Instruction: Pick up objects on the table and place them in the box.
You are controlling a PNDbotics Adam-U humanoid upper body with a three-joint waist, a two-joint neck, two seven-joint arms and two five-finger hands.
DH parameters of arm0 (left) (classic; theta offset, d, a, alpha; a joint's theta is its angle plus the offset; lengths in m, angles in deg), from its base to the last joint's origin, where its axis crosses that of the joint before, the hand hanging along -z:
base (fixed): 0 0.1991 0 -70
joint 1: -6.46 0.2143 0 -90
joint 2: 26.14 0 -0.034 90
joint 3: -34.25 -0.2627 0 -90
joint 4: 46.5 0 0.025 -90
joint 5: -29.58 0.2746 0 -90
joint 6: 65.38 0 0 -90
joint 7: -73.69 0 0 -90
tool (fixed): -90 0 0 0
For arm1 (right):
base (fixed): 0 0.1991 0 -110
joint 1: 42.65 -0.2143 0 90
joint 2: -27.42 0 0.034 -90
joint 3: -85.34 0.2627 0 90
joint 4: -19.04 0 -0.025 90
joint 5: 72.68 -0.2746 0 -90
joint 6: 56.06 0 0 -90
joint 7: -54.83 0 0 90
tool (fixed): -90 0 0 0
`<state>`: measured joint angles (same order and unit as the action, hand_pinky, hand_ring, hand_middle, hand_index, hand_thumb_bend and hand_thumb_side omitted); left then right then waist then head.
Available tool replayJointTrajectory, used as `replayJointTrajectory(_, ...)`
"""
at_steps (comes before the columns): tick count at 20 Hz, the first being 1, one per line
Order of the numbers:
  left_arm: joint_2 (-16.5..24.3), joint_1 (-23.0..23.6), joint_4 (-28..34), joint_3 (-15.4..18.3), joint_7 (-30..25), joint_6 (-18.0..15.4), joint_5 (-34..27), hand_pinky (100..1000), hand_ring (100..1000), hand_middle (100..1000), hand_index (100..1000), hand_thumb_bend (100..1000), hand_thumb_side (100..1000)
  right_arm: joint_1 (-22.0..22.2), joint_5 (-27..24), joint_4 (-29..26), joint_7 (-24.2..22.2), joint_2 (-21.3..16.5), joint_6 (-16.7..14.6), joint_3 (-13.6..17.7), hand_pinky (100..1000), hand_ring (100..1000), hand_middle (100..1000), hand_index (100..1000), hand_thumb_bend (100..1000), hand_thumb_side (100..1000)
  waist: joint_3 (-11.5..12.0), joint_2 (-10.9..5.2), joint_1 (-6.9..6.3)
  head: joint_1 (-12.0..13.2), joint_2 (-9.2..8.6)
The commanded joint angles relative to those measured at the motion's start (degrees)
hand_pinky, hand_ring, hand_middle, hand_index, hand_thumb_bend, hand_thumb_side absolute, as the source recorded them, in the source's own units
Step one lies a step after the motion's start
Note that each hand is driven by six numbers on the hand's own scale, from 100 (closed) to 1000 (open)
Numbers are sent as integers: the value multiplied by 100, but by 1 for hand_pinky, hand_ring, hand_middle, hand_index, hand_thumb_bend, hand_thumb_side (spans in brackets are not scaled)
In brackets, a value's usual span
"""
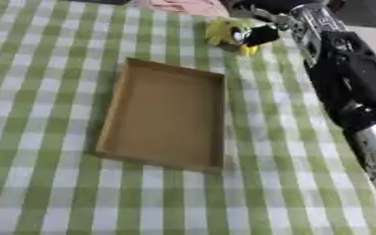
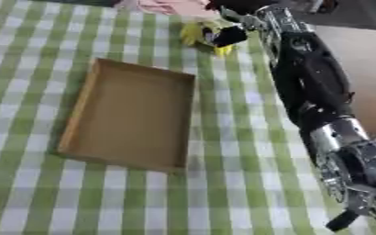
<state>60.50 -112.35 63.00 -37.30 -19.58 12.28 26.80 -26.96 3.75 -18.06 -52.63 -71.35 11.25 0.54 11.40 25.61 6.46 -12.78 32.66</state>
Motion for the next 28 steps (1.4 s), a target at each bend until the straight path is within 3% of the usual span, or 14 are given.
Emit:
replayJointTrajectory(1,177,-66,40,68,-34,-24,-18,341,607,631,636,100,764,-97,-88,-48,-80,-242,26,43,916,929,902,1000,100,862,11,-106,-29,-19,-74)
replayJointTrajectory(22,180,-85,2,111,-124,-58,-33,338,607,631,633,100,764,12,15,7,-321,-260,96,60,915,933,904,1000,100,944,105,76,42,-17,-139)
replayJointTrajectory(25,181,-95,3,118,-136,-60,-27,337,607,631,633,100,763,22,48,-12,-308,-254,76,50,902,917,895,1000,100,916,133,103,59,-26,-152)
replayJointTrajectory(28,181,-96,0,125,-141,-63,-33,337,607,631,632,100,764,41,91,-23,-260,-251,66,44,875,878,869,1000,100,831,151,122,68,-30,-149)
